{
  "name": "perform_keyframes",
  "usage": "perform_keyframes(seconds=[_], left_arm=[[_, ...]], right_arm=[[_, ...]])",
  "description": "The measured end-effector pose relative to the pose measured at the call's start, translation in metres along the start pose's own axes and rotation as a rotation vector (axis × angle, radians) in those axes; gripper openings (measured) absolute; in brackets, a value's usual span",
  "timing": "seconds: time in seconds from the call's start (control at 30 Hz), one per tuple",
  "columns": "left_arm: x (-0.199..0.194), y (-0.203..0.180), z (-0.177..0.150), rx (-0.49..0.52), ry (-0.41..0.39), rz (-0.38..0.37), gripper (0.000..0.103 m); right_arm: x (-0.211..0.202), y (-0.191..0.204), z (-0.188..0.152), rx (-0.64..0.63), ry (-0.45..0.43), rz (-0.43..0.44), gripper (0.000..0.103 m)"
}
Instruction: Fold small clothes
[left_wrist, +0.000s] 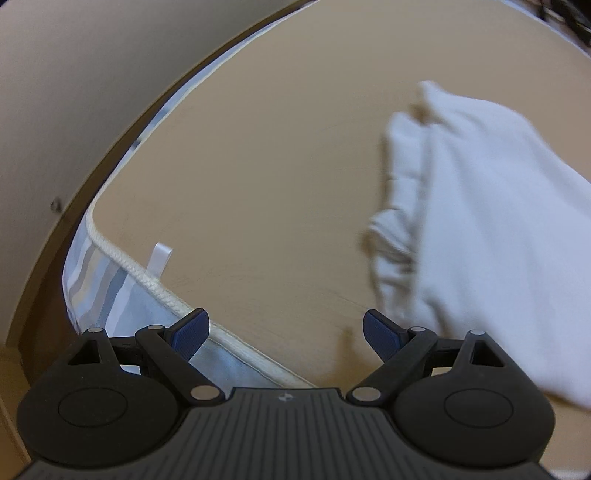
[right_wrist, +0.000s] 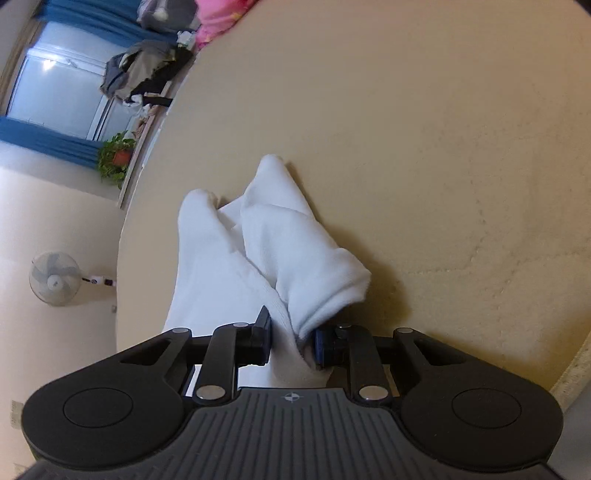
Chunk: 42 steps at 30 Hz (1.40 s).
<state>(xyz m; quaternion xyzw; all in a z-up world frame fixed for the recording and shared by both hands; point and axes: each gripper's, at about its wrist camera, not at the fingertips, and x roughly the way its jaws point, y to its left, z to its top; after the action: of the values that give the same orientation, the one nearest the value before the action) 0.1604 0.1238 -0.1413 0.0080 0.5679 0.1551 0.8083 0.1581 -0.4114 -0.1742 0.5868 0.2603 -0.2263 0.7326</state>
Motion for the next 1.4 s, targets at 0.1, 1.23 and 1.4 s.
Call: perform_keyframes(seconds=[0.1, 1.23, 1.4], left_arm=[[0.025, 0.009, 0.010, -0.043, 0.052, 0.027, 0.093], [-0.029, 0.048, 0.021, -0.036, 0.020, -0.399, 0.094], [0.004, -0.009, 0.014, 0.173, -0.027, -0.093, 0.094]], right_arm=[[-0.005, 0.024, -0.012, -0.190, -0.037, -0.058, 0.022], [0.020, 0.203, -0.263, -1.512, 0.145, 0.053, 0.030], [0.042, 0.181, -0.280, -1.516, 0.259, 0.036, 0.030]])
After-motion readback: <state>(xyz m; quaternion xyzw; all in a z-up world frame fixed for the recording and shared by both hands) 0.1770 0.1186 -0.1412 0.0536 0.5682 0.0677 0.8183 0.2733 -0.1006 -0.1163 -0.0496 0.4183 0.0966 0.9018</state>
